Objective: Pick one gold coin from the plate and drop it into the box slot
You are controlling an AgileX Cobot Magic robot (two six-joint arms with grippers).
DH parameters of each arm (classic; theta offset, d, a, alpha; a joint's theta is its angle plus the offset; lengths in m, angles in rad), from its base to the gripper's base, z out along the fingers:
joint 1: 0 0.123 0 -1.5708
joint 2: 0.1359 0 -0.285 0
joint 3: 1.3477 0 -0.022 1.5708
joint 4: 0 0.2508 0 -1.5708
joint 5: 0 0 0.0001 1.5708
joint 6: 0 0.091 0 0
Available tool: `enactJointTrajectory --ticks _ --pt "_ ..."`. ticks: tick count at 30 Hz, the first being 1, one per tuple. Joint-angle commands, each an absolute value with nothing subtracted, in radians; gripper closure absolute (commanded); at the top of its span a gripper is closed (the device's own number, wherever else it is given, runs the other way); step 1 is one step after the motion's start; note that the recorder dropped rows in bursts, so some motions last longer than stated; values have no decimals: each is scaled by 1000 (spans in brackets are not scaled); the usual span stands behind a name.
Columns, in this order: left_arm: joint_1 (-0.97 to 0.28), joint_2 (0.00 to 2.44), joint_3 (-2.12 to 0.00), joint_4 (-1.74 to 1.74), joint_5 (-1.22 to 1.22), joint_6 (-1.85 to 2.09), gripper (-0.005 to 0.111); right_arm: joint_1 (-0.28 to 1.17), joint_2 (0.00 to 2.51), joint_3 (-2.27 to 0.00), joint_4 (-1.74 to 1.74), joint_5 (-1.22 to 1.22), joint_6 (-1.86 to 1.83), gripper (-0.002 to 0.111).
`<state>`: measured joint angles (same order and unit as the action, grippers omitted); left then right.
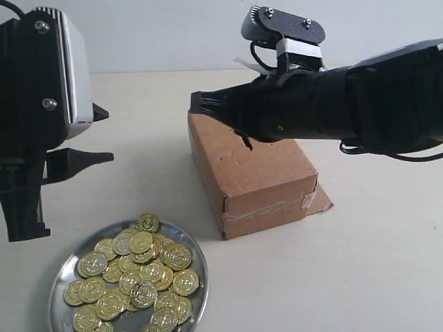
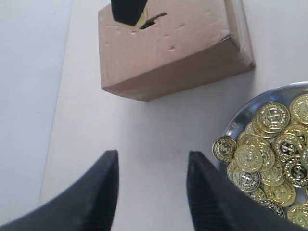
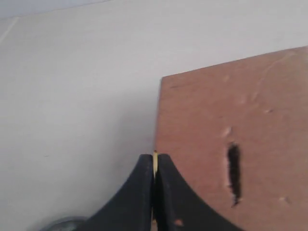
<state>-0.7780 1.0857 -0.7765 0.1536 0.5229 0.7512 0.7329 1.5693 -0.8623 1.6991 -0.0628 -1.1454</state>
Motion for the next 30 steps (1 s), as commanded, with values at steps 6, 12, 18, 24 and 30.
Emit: enactJointTrajectory --ticks 6,12,18,24,30 --pt "-784 1052 -778 163 531 729 82 733 1676 -869 1687 -212 -1254 108" --pt "-784 1052 -778 163 536 719 82 733 1718 -892 1687 -268 -1261 108" --pt "-784 1052 -778 163 536 719 82 733 1726 -896 1687 -260 -1261 108" --pt "-784 1052 -778 163 542 718 82 733 1709 -896 1689 -260 -1261 76" --pt "-784 992 -778 163 551 574 100 733 1507 -896 1658 -281 -1317 86"
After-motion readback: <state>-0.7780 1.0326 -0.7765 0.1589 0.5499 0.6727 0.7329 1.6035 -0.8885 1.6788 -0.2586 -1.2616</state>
